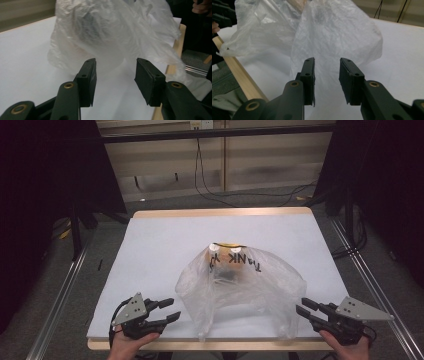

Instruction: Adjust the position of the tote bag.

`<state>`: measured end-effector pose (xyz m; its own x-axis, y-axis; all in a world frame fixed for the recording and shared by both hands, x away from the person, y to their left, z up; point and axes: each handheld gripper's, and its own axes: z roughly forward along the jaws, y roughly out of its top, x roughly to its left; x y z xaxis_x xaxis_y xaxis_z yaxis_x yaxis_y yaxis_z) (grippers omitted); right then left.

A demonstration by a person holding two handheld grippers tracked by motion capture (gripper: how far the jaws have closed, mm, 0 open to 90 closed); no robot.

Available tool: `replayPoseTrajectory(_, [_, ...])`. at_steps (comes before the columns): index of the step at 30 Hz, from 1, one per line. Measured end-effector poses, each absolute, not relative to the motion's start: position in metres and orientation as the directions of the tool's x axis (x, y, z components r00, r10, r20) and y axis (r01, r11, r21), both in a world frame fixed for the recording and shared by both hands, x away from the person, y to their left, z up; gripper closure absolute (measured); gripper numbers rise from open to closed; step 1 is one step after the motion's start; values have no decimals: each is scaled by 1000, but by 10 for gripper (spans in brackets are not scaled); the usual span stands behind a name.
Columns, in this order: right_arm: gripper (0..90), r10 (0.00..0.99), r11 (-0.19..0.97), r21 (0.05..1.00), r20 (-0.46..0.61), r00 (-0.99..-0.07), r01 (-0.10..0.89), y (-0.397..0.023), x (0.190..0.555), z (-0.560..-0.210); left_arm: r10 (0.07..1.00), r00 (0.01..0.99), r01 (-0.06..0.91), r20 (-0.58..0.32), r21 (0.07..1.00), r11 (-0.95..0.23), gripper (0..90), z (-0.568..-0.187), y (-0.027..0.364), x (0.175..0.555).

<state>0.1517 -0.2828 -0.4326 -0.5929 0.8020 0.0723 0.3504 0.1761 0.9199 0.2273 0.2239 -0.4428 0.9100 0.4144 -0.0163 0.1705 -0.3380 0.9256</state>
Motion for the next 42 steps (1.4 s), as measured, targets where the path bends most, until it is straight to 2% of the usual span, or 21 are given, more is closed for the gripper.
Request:
replayPoseTrajectory(5, [734,772,215,904,75,-631,370,-275,143,-435,363,931,166,-31,924,-346,597,-440,213,219])
replayPoseTrajectory(9, [747,751,251,882,83,-655,399,-269,147,-441,302,953,157,-41,916,-369,660,-441,204,214])
replayPoseTrajectory(11, [745,745,268,874,79,-663,405,-267,148,-442,284,958,152,-38,907,-393,660,-443,197,214])
replayPoseTrajectory(13, [694,737,311,851,65,-673,423,-262,153,-446,262,964,158,-52,903,-399,659,-445,190,215])
replayPoseTrajectory(18, [643,718,385,820,22,-695,424,-253,158,-450,212,974,164,-77,887,-431,625,-447,174,212])
replayPoseTrajectory(25, [584,711,391,798,54,-701,458,-254,165,-456,169,982,154,-82,865,-478,551,-455,158,212])
replayPoseTrajectory(30, [548,694,430,767,57,-717,477,-250,169,-461,150,986,146,-76,828,-541,545,-465,152,216])
replayPoseTrajectory(38, [595,659,508,706,49,-750,493,-242,171,-468,130,989,138,-75,791,-596,638,-471,148,218])
replayPoseTrajectory(41, [639,654,521,697,45,-755,493,-240,172,-469,127,988,152,-94,783,-603,759,-472,148,220])
replayPoseTrajectory(42, [693,649,524,697,44,-760,489,-240,171,-469,131,987,154,-93,782,-604,759,-471,149,220])
